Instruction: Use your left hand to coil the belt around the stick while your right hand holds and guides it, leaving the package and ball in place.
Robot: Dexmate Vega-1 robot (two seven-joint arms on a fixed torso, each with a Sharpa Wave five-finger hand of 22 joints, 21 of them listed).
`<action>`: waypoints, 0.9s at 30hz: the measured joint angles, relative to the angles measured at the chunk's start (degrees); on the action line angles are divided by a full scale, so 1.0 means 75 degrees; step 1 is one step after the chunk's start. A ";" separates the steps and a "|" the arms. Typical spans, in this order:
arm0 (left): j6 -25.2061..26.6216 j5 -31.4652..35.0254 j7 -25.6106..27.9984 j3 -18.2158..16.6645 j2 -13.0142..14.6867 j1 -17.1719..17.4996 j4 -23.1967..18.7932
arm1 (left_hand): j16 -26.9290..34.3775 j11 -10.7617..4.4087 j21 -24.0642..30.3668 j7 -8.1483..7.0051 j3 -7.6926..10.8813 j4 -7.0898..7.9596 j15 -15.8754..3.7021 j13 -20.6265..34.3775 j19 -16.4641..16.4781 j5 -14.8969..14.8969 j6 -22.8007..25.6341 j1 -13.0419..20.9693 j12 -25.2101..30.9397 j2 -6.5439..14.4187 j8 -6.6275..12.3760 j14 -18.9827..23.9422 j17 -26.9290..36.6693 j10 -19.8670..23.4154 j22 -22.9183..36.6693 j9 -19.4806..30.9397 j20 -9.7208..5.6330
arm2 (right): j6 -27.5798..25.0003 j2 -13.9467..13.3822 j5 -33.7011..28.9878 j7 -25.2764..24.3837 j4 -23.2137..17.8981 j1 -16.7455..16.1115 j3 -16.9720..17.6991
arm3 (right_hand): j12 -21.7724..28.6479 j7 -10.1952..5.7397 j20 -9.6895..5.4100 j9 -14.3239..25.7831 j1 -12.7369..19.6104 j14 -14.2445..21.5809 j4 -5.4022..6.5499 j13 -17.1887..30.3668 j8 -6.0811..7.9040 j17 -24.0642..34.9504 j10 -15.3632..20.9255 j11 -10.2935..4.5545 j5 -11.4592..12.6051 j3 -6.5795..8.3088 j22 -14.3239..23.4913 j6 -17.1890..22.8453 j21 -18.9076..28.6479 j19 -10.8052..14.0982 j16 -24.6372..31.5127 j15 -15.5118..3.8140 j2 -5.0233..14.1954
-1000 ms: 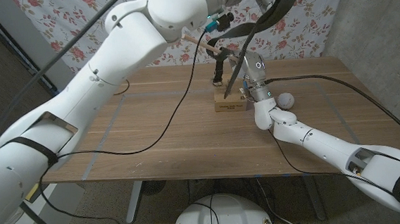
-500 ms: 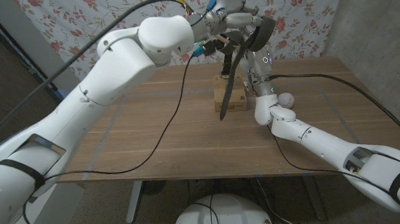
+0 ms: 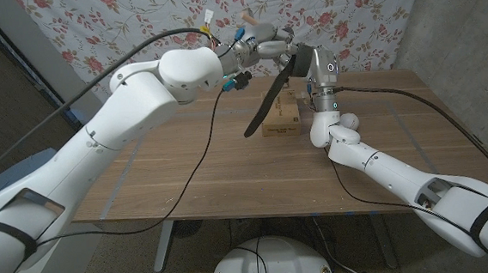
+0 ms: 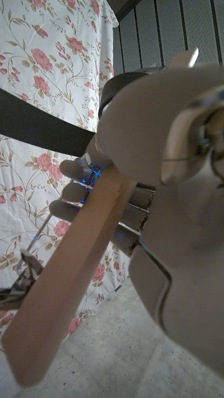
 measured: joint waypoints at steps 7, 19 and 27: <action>-0.0153 0.0468 0.1086 -0.0187 0.0159 0.0390 -0.0204 | 0.0000 -0.0016 0.0000 -0.0014 0.0000 0.0000 -0.0010 0.0019 0.0000 -0.0002 0.0064 0.0000 -0.0010 0.0000 -0.0013 0.0009 -0.0016 0.0016 0.0000 0.0000 0.0000 | -0.0043 0.0080 0.0028 -0.0012 0.0140 0.0061 -0.0003 | 0.0000 0.0000 0.0000 -0.0008 0.0000 -0.0016 -0.0001 0.0000 0.0032 0.0000 -0.0001 0.0001 -0.0002 -0.0001 0.0000 0.0000 0.0000 0.0000 0.0029 0.0015 0.0000; -0.0264 0.2596 0.3507 -0.0413 0.0169 0.2371 -0.1276 | 0.0000 0.0000 0.0000 -0.0029 0.0000 0.0000 -0.0030 0.0020 0.0000 -0.0022 0.0138 0.0000 -0.0067 0.0000 -0.0099 0.0044 -0.0031 0.0059 -0.0020 0.0124 0.0000 | -0.0167 0.0190 0.0148 -0.0040 0.0424 0.0245 -0.0162 | 0.0000 0.0000 0.0000 -0.0002 0.0000 -0.0016 -0.0003 0.0000 0.0031 0.0000 -0.0001 0.0001 -0.0008 -0.0003 0.0000 0.0000 0.0000 0.0000 0.0029 0.0016 0.0001; 0.0615 0.3498 0.4175 -0.0419 -0.0171 0.2856 -0.1607 | 0.0000 0.0011 0.0000 -0.0043 0.0000 0.0000 -0.0018 0.0019 0.0000 -0.0023 0.0179 0.0000 -0.0113 0.0000 -0.0145 0.0060 -0.0031 0.0099 -0.0019 0.0173 0.0000 | -0.0093 0.0292 0.0116 -0.0045 0.0599 0.0317 -0.0190 | 0.0000 0.0000 0.0000 -0.0002 0.0000 -0.0016 -0.0012 0.0013 0.0027 0.0000 -0.0002 0.0002 -0.0022 -0.0012 0.0000 0.0000 0.0000 0.0000 0.0029 0.0016 0.0001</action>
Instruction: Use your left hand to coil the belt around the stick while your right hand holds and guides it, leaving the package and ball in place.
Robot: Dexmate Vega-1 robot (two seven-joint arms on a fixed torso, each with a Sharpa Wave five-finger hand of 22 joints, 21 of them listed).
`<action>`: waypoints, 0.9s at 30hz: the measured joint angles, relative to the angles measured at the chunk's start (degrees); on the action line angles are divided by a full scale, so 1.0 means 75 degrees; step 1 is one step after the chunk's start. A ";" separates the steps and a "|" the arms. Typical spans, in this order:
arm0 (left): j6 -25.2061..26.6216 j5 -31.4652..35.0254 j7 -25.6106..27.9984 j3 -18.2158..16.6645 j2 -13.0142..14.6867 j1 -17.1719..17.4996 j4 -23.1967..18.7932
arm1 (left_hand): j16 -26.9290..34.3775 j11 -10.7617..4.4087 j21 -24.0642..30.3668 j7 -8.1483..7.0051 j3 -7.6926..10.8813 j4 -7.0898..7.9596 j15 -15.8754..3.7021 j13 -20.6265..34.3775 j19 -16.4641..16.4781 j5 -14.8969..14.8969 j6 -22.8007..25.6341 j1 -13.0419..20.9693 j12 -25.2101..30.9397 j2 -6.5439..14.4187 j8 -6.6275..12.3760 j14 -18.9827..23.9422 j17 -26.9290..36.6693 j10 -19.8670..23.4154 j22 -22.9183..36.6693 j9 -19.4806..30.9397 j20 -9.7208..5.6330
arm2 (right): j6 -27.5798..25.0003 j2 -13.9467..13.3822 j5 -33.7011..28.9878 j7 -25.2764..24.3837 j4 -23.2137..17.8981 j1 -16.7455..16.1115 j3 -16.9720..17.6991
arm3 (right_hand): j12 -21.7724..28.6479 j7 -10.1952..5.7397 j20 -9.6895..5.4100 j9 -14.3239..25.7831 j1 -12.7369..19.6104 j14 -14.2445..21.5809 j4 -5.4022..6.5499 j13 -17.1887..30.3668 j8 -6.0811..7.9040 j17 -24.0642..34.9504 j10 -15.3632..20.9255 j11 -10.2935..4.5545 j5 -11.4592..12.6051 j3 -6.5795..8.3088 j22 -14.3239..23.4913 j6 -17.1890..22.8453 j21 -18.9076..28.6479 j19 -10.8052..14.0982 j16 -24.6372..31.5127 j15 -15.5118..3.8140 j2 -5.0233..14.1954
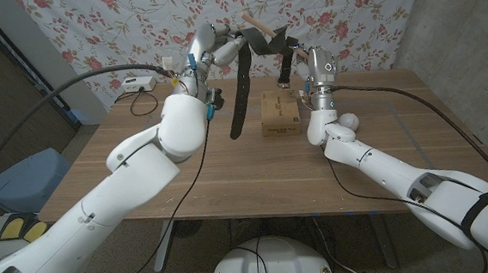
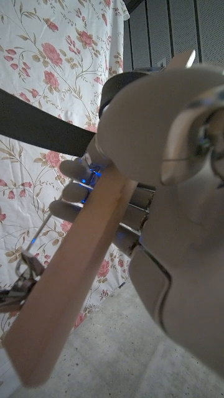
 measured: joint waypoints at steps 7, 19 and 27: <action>0.1345 -0.0361 -0.0446 -0.0482 -0.0321 0.0005 -0.0533 | 0.0000 0.0028 0.0000 0.0019 -0.0031 -0.0031 -0.0008 0.0033 0.0000 0.0000 -0.0018 0.0000 -0.0014 0.0000 -0.0019 0.0038 0.0036 0.0054 0.0000 0.0000 0.0000 | 0.0132 0.0129 -0.0140 -0.0002 0.0107 -0.0003 0.0176 | 0.0000 0.0000 0.0000 0.0000 0.0000 0.0000 -0.0001 -0.0013 -0.0022 0.0000 0.0000 0.0000 -0.0001 -0.0001 0.0000 0.0000 0.0000 0.0000 0.0000 0.0000 0.0000; 0.3904 -0.2130 -0.0172 -0.0922 -0.0099 -0.0644 -0.0602 | 0.0000 0.0030 0.0000 0.0060 -0.0063 -0.0063 0.0042 0.0038 -0.0028 -0.0015 -0.0059 0.0000 -0.0065 0.0000 -0.0072 0.0005 0.0026 0.0052 0.0021 0.0109 0.0084 | 0.0529 0.0404 -0.0465 -0.0007 0.0157 -0.0249 0.0862 | 0.0000 -0.0010 0.0000 0.0029 0.0000 0.0000 -0.0002 -0.0013 -0.0070 0.0000 0.0000 0.0001 -0.0008 -0.0002 0.0000 0.0063 0.0000 0.0000 0.0000 0.0000 0.0000; 0.4468 -0.3996 0.1370 -0.1351 0.0222 -0.1087 -0.0059 | 0.0000 0.0051 0.0000 0.0060 -0.0063 -0.0063 0.0042 0.0038 -0.0028 0.0014 -0.0059 0.0000 -0.0131 0.0000 -0.0152 0.0005 0.0024 0.0070 0.0020 0.0153 0.0083 | 0.0825 0.0519 -0.0757 -0.0007 0.0145 -0.0430 0.1300 | 0.0000 0.0015 0.0000 0.0019 0.0000 0.0047 0.0000 -0.0009 -0.0101 0.0000 -0.0001 0.0001 -0.0032 0.0000 0.0000 0.0092 0.0000 0.0000 -0.0001 -0.0047 0.0001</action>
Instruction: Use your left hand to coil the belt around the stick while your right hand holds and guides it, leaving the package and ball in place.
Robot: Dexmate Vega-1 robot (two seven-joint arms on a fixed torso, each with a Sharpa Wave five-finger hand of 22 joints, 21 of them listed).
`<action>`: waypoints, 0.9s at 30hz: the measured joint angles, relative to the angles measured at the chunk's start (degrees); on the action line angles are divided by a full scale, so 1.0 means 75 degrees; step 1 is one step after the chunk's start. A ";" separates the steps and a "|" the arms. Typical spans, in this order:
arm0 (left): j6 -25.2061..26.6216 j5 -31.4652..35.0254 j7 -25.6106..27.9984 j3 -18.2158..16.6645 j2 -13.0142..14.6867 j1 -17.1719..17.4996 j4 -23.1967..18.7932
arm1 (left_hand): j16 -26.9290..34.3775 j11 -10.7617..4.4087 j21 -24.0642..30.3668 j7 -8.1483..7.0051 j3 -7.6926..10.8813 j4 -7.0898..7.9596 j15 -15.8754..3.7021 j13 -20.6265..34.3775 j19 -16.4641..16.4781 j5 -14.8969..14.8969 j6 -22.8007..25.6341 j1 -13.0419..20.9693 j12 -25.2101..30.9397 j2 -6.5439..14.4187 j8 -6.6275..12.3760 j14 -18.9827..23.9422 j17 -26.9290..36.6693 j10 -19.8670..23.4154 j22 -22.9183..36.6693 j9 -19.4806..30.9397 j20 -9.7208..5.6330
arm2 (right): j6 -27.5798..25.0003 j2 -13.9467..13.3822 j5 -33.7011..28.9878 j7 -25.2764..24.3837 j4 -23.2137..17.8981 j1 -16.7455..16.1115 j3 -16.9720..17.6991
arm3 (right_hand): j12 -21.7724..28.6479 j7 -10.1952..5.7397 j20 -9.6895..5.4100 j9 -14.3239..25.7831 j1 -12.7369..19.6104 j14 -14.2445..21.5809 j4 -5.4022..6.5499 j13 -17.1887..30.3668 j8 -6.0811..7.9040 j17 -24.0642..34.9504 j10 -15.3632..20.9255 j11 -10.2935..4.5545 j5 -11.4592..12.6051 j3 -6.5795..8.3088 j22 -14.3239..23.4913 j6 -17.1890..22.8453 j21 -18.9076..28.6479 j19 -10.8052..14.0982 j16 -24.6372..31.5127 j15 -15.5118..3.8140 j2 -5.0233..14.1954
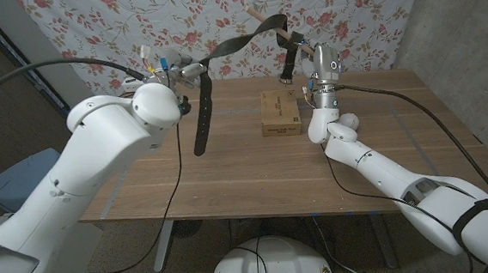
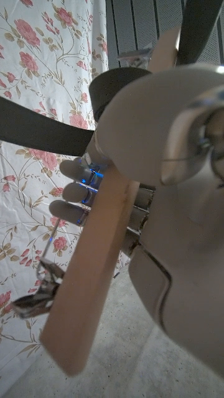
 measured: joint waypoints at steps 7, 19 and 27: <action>0.0186 -0.1764 0.1296 -0.0242 0.0065 -0.0214 0.0424 | 0.0000 0.0022 0.0000 0.0000 0.0000 0.0000 0.0001 0.0023 0.0000 0.0000 0.0000 0.0032 -0.0001 -0.0032 -0.0032 0.0000 -0.0028 0.0020 0.0000 0.0008 0.0000 | 0.0261 0.0050 -0.0184 -0.0001 -0.0001 -0.0118 0.0281 | -0.0029 -0.0024 0.0000 -0.0018 0.0000 0.0010 0.0015 -0.0005 0.0005 0.0000 0.0000 0.0000 0.0025 0.0015 0.0000 0.0082 0.0000 0.0000 0.0001 -0.0010 0.0000; -0.0144 -0.2792 0.1498 -0.0475 0.0160 -0.0280 0.1000 | 0.0001 0.0025 0.0000 0.0000 -0.0021 -0.0021 0.0001 -0.0027 0.0000 -0.0011 0.0001 0.0041 -0.0066 -0.0041 -0.0142 -0.0001 -0.0046 0.0017 -0.0021 0.0021 0.0000 | 0.0779 -0.0283 0.0043 0.0099 -0.0529 -0.0347 0.0341 | -0.0029 0.0000 0.0000 0.0003 0.0002 0.0008 0.0015 -0.0041 0.0020 0.0000 0.0083 0.0081 0.0034 0.0015 0.0000 0.0163 0.0033 0.0056 0.0001 -0.0008 -0.0002; -0.0294 -0.2264 0.1149 0.0037 0.0048 -0.0610 0.1555 | 0.0001 0.0060 0.0058 -0.0017 -0.0058 -0.0058 0.0002 -0.0157 0.0019 -0.0012 0.0101 0.0071 -0.0162 -0.0071 -0.0206 -0.0001 -0.0118 0.0091 0.0001 -0.0073 -0.0020 | 0.1079 -0.0714 0.0846 0.0591 -0.1269 -0.0531 0.0096 | -0.0029 -0.0001 -0.0015 -0.0048 0.0004 0.0142 -0.0033 -0.0071 0.0017 0.0000 0.0126 0.0039 0.0034 0.0055 0.0000 0.0164 0.0090 0.0126 0.0061 -0.0029 -0.0004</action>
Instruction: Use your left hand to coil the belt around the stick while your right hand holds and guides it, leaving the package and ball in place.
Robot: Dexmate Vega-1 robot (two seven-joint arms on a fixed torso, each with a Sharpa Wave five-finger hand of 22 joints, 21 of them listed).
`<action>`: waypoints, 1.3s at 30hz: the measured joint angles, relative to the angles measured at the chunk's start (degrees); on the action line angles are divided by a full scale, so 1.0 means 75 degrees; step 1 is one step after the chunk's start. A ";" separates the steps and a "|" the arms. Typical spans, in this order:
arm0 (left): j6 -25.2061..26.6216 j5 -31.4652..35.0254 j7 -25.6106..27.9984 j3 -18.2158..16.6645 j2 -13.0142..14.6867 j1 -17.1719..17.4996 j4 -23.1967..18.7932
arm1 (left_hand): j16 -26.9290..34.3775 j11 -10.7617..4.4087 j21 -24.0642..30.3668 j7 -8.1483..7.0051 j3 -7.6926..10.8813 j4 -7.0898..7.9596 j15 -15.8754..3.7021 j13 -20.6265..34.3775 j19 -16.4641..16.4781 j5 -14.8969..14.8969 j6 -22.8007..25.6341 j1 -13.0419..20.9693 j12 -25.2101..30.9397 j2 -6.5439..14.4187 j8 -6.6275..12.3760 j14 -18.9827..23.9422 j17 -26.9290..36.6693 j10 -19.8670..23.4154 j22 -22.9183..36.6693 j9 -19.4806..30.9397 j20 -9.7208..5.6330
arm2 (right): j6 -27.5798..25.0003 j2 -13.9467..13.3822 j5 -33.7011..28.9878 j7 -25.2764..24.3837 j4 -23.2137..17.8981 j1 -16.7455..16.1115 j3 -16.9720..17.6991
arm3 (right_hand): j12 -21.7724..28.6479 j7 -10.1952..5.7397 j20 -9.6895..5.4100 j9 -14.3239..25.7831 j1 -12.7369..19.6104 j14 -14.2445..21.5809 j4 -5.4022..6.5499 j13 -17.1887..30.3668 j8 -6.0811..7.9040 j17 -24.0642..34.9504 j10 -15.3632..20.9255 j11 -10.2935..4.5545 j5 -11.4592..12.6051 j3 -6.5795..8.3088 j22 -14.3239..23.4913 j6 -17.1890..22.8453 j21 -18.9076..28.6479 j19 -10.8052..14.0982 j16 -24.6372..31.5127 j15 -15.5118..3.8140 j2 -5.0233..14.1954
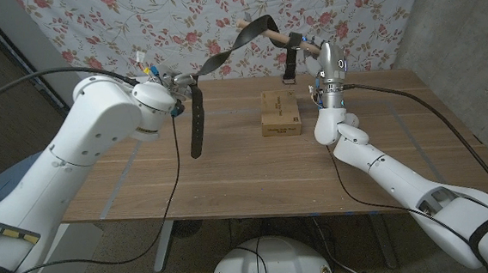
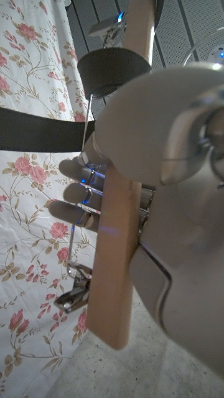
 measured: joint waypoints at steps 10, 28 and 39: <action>-0.0561 0.1311 -0.0459 0.0135 -0.0030 -0.0081 0.0079 | 0.0036 0.0013 0.0000 0.0008 -0.0089 -0.0089 -0.0022 -0.0474 0.0009 -0.0002 0.0253 0.0070 -0.0305 -0.0070 -0.0262 0.0041 -0.0055 0.0097 -0.0022 -0.0272 -0.0009 | 0.0079 -0.0494 0.0086 0.0057 -0.0756 -0.0245 -0.0080 | 0.0000 0.0001 -0.0027 -0.0016 0.0069 0.0005 -0.0006 -0.0004 -0.0007 0.0000 0.0000 0.0000 0.0000 -0.0006 0.0000 0.0080 0.0000 0.0054 0.0000 -0.0005 -0.0069; -0.1582 0.4514 -0.1008 0.2831 -0.0476 -0.1255 0.2047 | 0.0037 0.0030 -0.0050 0.0135 -0.0122 -0.0120 -0.0014 -0.0593 0.0008 -0.0058 0.0543 0.0071 -0.0515 -0.0070 -0.0449 0.0075 -0.0025 0.0164 -0.0020 -0.0655 -0.0065 | 0.2288 -0.0848 0.1710 0.1812 -0.1452 -0.0703 0.0375 | -0.0022 0.0040 0.0001 -0.0056 0.0100 0.0033 -0.0105 -0.0025 -0.0114 0.0000 0.0094 0.0015 -0.0099 -0.0019 0.0000 0.0285 0.0029 0.0079 0.0048 0.0020 -0.0102; -0.2003 0.5587 -0.1754 0.3068 -0.1084 -0.1789 0.3247 | 0.0036 0.0002 -0.0090 0.0220 -0.0124 -0.0118 0.0040 -0.0480 -0.0132 -0.0014 0.0538 0.0072 -0.0556 -0.0072 -0.0533 -0.0039 0.0024 0.0135 -0.0020 -0.0844 -0.0062 | 0.3215 -0.0868 0.1902 0.2365 -0.1451 -0.0876 0.0733 | -0.0022 0.0041 0.0019 -0.0057 0.0100 0.0028 -0.0105 0.0019 -0.0114 0.0000 0.0094 0.0017 -0.0115 -0.0020 0.0000 0.0284 0.0029 0.0089 0.0079 0.0023 -0.0103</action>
